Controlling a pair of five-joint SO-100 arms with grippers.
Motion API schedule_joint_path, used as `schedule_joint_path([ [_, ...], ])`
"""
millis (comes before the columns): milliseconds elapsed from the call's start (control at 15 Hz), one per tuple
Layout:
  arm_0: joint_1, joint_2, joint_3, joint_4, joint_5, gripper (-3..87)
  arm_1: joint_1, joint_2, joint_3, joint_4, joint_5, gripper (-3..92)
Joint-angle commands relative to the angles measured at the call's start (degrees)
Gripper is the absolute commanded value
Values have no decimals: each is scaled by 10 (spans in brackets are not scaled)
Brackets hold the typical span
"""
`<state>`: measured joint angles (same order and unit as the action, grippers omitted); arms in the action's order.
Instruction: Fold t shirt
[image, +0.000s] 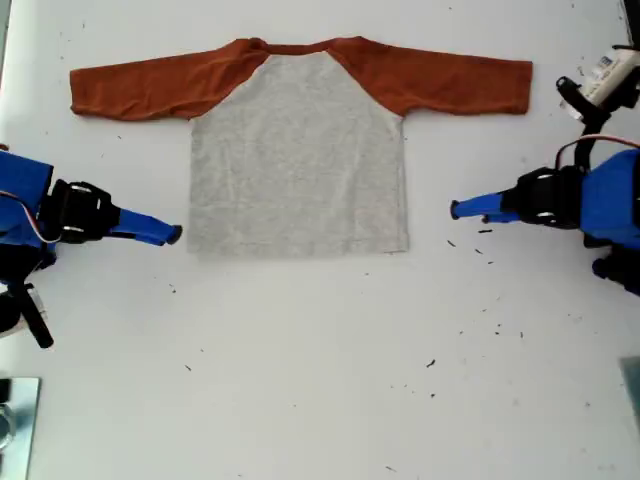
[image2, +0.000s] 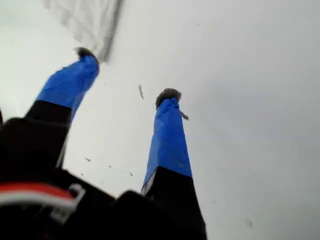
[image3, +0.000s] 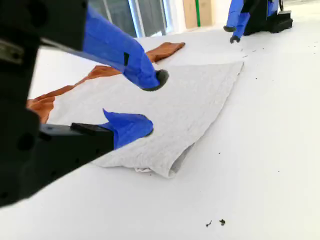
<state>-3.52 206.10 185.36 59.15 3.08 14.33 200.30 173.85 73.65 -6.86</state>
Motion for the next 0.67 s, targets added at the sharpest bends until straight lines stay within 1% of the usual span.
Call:
schedule_joint_path([
  [0, 1, 4, 4, 1, 4, 110, 33, -13, -79, 4, -14, 185],
  [67, 1, 4, 4, 1, 4, 110, 65, -74, -149, 25, -43, 171],
  [133, 1, 4, 4, 1, 4, 110, 116, -171, -249, 60, -94, 157],
  [200, 1, 4, 4, 1, 4, 110, 182, -288, -361, 104, -165, 137],
  [333, 1, 4, 4, 1, 4, 110, 323, -500, -580, 185, -337, 134],
  [400, 1, 4, 4, 1, 4, 110, 387, -571, -671, 207, -421, 125],
  [467, 1, 4, 4, 1, 4, 110, 449, -630, -745, 226, -484, 69],
  [533, 1, 4, 4, 1, 4, 111, 492, -684, -808, 237, -535, 38],
  [600, 0, 4, 4, 1, 4, 111, 521, -733, -849, 240, -570, 38],
])
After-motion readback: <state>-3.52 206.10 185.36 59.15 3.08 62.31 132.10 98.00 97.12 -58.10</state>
